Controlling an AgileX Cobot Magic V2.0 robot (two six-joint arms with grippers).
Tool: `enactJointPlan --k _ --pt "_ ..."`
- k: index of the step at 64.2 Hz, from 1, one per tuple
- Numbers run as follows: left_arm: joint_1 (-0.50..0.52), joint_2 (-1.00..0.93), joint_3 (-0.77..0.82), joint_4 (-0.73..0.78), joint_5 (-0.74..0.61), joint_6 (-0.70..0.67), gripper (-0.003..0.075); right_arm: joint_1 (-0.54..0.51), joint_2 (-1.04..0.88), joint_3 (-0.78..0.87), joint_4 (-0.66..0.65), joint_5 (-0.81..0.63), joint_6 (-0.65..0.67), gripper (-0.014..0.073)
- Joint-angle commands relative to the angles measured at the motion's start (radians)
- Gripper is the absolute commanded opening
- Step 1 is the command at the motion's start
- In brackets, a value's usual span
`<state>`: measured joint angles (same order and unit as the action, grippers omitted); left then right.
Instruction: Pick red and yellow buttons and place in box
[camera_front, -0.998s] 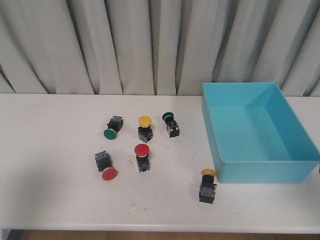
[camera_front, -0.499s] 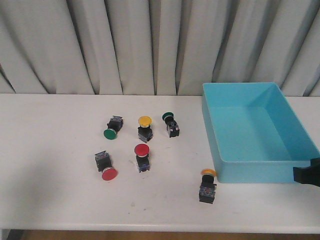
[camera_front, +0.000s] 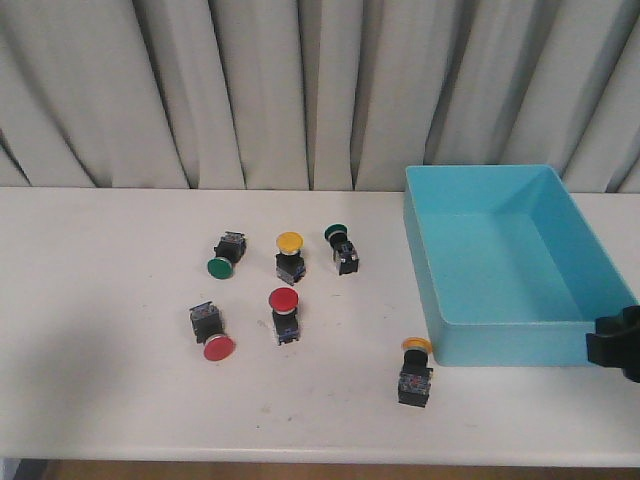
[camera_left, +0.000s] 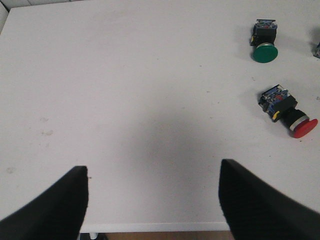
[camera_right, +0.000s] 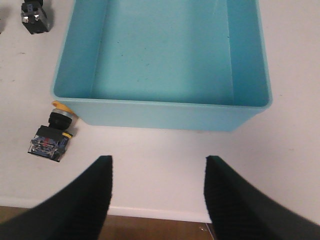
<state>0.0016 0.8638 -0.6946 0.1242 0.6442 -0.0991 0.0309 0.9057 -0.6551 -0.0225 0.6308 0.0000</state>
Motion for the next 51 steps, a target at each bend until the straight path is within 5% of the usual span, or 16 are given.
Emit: enactJointPlan --k 1,22,42,51 --pt "-0.022 -0.001 -0.026 -0.010 -0.070 0.005 0.0586 -0.006 -0.005 -0.029 -0.010 -0.054 0.000 0.0518" --pt "-0.217 0.040 -0.037 -0.204 -0.141 0.336 0.0540 -0.006 -0.005 -0.029 -0.010 -0.054 0.000 0.0527" --pt "-0.338 0.307 -0.190 -0.576 -0.045 0.819 0.0506 -0.006 -0.005 -0.029 -0.010 -0.056 0.000 0.0527" --pt "-0.364 0.463 -0.280 -0.631 -0.054 0.951 0.0506 -0.006 -0.005 -0.029 -0.010 -0.056 0.000 0.0527"
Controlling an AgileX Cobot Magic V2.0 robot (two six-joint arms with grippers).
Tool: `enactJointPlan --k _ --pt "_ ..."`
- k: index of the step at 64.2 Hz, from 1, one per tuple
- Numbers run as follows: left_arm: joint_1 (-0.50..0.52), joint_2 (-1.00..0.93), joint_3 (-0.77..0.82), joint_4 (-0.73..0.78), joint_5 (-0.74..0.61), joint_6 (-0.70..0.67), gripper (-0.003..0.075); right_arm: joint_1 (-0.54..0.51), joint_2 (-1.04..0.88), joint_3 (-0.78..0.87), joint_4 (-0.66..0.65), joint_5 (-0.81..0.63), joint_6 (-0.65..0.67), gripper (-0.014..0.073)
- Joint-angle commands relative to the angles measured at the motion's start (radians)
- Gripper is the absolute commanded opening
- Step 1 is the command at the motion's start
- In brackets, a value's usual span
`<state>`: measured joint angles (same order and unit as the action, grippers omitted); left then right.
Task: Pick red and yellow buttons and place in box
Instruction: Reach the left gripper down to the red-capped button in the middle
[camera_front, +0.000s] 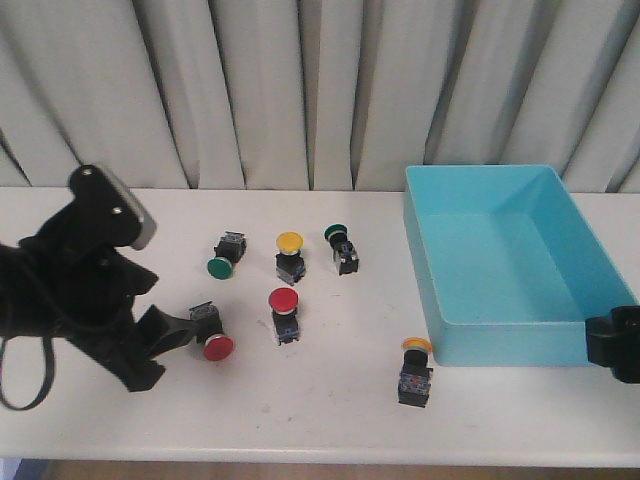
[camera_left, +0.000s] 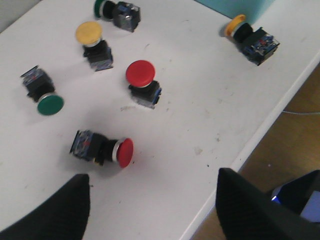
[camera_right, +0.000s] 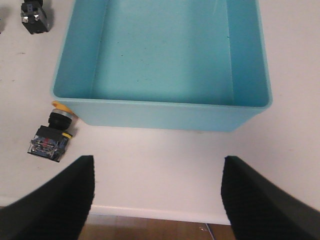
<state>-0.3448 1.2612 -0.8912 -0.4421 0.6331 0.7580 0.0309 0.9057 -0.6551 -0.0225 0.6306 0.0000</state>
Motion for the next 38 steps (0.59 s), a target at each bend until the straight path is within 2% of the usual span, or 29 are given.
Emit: enactJointPlan --k 1,27,38 --pt "-0.020 0.081 -0.094 -0.064 -0.045 0.101 0.0506 -0.006 -0.005 -0.029 -0.010 -0.056 0.000 0.0527" --pt "-0.104 0.477 -0.401 -0.060 -0.055 0.228 0.0529 -0.006 -0.005 -0.029 -0.002 -0.056 0.000 0.0527" --pt "-0.113 0.617 -0.544 -0.050 0.006 0.248 0.0561 -0.006 -0.005 -0.029 0.000 -0.055 0.000 0.0527"
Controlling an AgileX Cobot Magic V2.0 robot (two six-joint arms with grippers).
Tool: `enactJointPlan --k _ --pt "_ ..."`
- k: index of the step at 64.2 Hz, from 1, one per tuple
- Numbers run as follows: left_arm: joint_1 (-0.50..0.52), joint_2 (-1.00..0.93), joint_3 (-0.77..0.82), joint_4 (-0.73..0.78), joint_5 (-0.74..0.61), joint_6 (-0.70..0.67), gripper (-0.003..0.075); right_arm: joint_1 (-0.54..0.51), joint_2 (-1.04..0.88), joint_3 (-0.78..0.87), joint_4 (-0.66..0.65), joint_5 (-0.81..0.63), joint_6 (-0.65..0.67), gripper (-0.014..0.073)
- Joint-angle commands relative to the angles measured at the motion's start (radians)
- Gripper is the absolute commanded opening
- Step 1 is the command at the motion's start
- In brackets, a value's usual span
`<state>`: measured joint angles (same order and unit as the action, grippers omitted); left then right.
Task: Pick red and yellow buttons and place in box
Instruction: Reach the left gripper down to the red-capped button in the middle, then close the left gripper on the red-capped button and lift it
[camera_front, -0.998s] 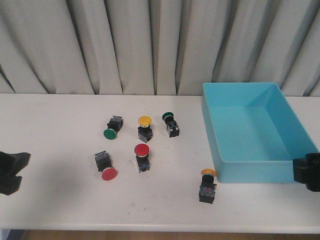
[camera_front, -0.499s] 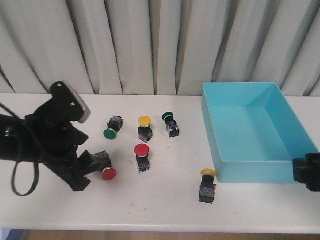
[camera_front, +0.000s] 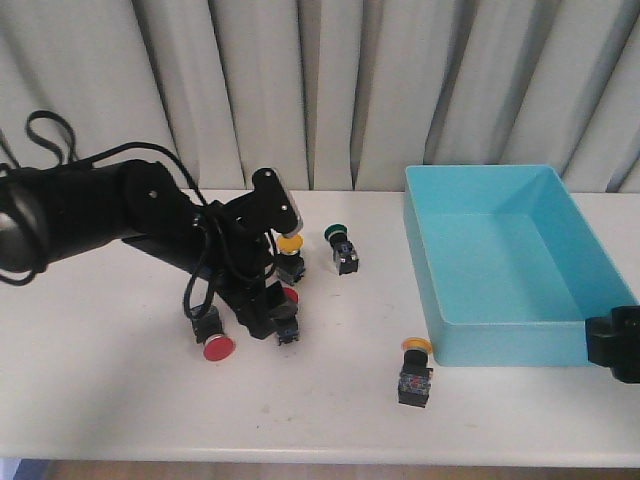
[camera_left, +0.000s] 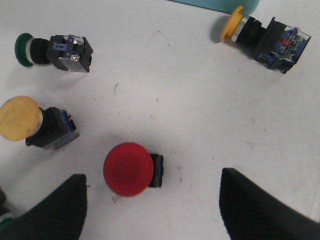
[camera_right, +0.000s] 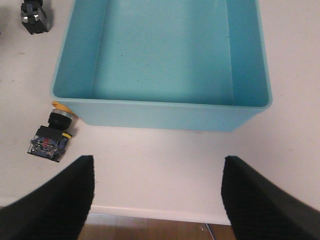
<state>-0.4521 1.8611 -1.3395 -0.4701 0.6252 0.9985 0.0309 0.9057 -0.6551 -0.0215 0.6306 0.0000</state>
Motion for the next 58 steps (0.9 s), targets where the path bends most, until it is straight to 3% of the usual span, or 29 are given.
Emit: enactJointPlan --k 1,20,43,58 --pt "-0.006 0.028 -0.109 -0.022 0.023 0.008 0.0564 -0.006 -0.005 -0.029 -0.001 -0.055 0.000 0.0527" --pt "-0.006 0.206 -0.303 0.077 0.120 -0.005 0.0562 -0.006 -0.005 -0.029 0.000 -0.037 0.000 0.0527" --pt "-0.006 0.280 -0.328 0.098 0.105 -0.006 0.0559 -0.006 -0.005 -0.029 0.000 -0.025 0.000 0.0514" --pt "-0.006 0.292 -0.328 0.098 0.107 -0.006 0.0463 -0.006 -0.005 -0.029 0.000 -0.025 0.000 0.0488"
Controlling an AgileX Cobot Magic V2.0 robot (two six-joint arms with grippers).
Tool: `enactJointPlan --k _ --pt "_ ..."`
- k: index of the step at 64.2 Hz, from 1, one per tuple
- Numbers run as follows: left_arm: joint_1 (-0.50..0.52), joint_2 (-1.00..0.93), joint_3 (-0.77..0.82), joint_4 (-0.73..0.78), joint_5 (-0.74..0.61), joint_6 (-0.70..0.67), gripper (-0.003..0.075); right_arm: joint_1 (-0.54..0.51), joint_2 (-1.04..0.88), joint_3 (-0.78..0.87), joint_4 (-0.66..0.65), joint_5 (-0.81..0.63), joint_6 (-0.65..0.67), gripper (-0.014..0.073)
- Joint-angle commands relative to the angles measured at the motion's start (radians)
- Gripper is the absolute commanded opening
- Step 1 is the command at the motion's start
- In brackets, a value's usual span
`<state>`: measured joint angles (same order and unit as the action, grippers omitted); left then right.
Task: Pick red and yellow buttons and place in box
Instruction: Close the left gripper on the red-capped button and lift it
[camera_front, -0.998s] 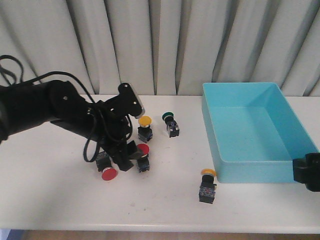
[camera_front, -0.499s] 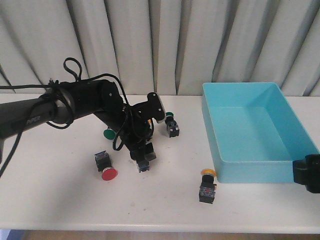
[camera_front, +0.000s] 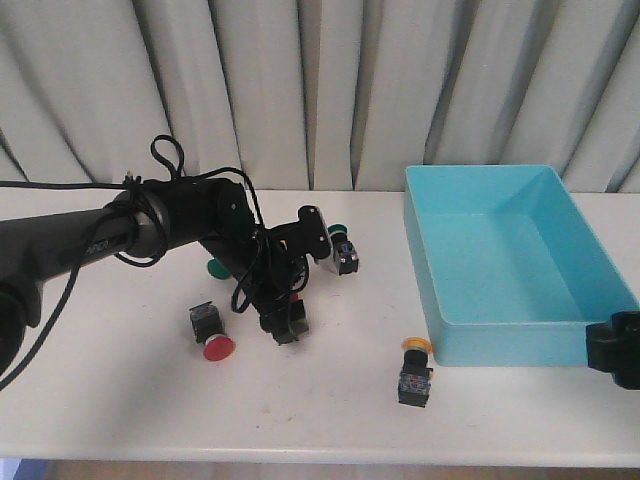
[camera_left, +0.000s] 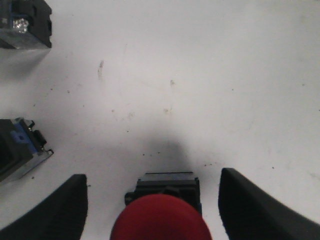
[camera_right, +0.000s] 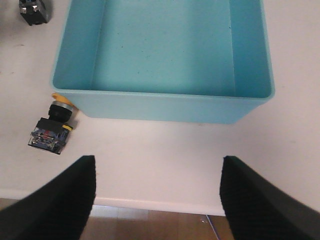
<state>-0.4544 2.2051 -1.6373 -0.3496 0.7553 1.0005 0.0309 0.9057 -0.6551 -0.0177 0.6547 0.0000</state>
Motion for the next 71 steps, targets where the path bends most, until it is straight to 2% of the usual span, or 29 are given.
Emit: enactJointPlan --k 1,16,31,45,71 --pt "-0.004 -0.052 -0.030 -0.022 -0.022 -0.008 0.0446 -0.006 -0.005 -0.029 -0.004 -0.049 0.000 0.0486" --pt "-0.004 -0.048 -0.030 -0.023 -0.015 -0.008 0.0306 -0.006 -0.005 -0.029 -0.004 -0.049 0.000 0.0465" --pt "-0.004 -0.048 -0.030 -0.022 -0.004 -0.008 0.0212 -0.006 -0.005 -0.029 -0.004 -0.049 0.000 0.0456" --pt "-0.004 -0.084 -0.030 -0.021 0.035 -0.019 0.0195 -0.006 -0.005 -0.029 -0.004 -0.049 0.000 0.0456" --pt "-0.001 -0.272 -0.030 -0.011 0.041 -0.263 0.0195 -0.006 -0.005 -0.029 -0.008 -0.048 0.000 0.0456"
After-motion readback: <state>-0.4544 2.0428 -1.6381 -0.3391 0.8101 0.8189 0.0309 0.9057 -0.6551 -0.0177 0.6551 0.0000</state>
